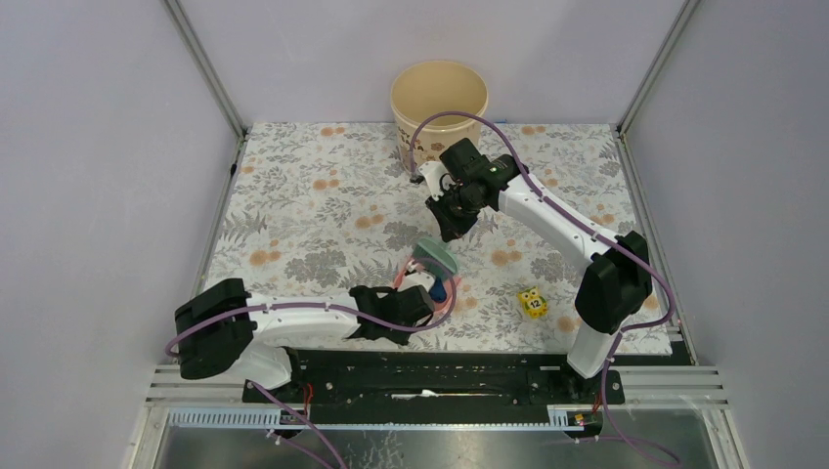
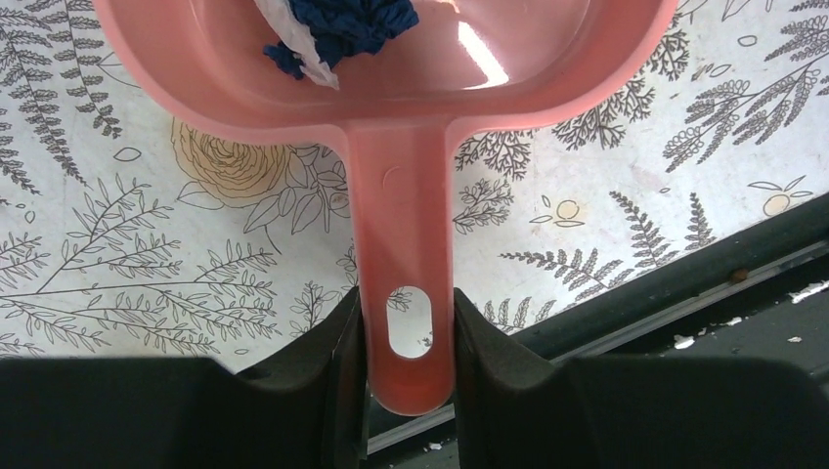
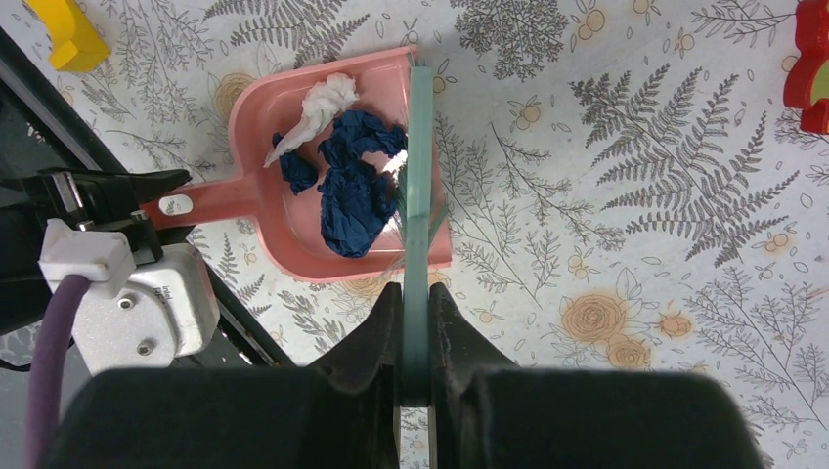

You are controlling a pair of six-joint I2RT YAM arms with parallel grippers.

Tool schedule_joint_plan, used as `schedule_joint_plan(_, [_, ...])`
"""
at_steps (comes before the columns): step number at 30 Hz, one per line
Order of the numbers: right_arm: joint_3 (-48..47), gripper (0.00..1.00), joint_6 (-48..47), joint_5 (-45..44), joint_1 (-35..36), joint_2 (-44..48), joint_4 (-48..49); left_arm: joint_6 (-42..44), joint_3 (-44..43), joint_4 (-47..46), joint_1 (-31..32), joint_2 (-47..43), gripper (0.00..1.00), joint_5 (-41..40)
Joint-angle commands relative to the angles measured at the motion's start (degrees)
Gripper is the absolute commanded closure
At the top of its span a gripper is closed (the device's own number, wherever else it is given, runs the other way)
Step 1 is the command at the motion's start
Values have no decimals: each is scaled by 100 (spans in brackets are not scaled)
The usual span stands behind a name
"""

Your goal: Sweep away the paper scraps from the table

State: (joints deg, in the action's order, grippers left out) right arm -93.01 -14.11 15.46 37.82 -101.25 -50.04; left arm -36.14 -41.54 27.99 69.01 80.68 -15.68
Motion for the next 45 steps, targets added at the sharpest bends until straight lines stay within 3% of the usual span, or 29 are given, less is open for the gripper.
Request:
schedule_joint_plan(1, [-7, 100, -10, -281, 14, 278, 58, 52, -257, -102, 16, 27, 85, -164])
schedule_joint_plan(3, [-67, 100, 39, -387, -85, 395, 44, 25, -303, 4, 16, -2, 98, -150])
schedule_joint_plan(4, [-146, 100, 139, -341, -187, 442, -1, 19, -332, 54, 23, -19, 100, -129])
schedule_joint_plan(10, [-62, 100, 313, -357, -772, 1080, -252, -32, -359, 192, 24, -457, 100, -221])
schedule_joint_plan(14, [252, 100, 443, -127, -1651, 1636, -243, -21, -583, 446, 24, -763, 100, -407])
schedule_joint_plan(22, [1757, 100, 574, 766, -2760, 2495, 95, 267, -1224, 803, -46, -1194, 100, -744])
schedule_joint_plan(28, [2421, 100, 659, 1311, -3293, 2849, 349, 666, -2202, 1241, -253, -754, 100, -812])
schedule_joint_plan(33, [2638, 100, 541, 2312, -3732, 2690, 416, 976, -2930, 1223, -853, -401, 100, -353])
schedule_joint_plan(37, [2893, 100, 299, 2940, -3752, 2444, 493, 1277, -3551, 1113, -1253, -56, 100, 13])
schedule_joint_plan(45, [3357, 100, 226, 3338, -3826, 2104, 805, 1587, -4995, 1105, -1469, 894, 100, 374])
